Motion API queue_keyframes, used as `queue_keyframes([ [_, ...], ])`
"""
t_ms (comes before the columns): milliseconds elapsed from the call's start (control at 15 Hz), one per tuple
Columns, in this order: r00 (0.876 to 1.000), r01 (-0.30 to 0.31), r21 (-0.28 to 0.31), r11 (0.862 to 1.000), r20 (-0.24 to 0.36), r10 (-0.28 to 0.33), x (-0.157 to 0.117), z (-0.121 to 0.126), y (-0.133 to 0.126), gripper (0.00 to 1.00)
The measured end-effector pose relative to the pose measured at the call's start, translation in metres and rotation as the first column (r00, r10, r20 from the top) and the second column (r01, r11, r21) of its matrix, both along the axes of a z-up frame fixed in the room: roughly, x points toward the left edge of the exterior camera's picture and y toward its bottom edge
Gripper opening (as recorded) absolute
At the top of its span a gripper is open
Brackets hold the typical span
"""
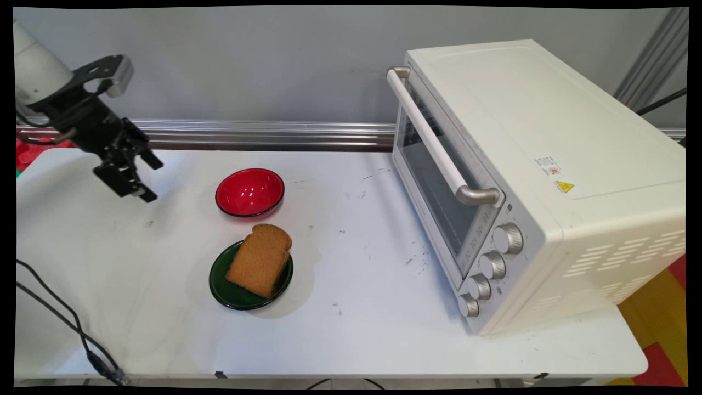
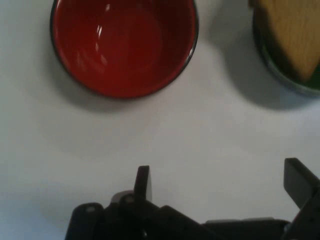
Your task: Open the oven
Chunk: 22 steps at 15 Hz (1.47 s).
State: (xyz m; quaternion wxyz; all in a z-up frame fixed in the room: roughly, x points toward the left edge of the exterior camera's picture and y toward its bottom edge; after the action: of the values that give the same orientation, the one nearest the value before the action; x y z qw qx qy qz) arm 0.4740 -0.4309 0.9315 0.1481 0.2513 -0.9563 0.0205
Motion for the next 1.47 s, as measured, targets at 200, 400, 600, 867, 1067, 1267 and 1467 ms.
queue_keyframes([
  [200, 0.999, -0.016, -0.024, 1.000, -0.034, 0.015, -0.034, 0.009, -0.007, 1.00],
  [400, 0.997, -0.020, -0.059, 0.998, -0.077, 0.015, -0.078, 0.023, -0.019, 1.00],
  [600, 0.992, -0.016, -0.099, 0.995, -0.123, 0.003, -0.128, 0.041, -0.033, 1.00],
  [867, 0.986, -0.034, -0.158, 0.987, -0.165, 0.008, -0.192, 0.073, -0.056, 1.00],
  [1067, 0.980, -0.055, -0.197, 0.979, -0.200, 0.015, -0.235, 0.098, -0.074, 1.00],
  [1267, 0.973, -0.068, -0.220, 0.973, -0.229, 0.016, -0.274, 0.120, -0.090, 1.00],
  [1467, 0.970, -0.072, -0.220, 0.973, -0.244, 0.016, -0.298, 0.132, -0.099, 1.00],
])
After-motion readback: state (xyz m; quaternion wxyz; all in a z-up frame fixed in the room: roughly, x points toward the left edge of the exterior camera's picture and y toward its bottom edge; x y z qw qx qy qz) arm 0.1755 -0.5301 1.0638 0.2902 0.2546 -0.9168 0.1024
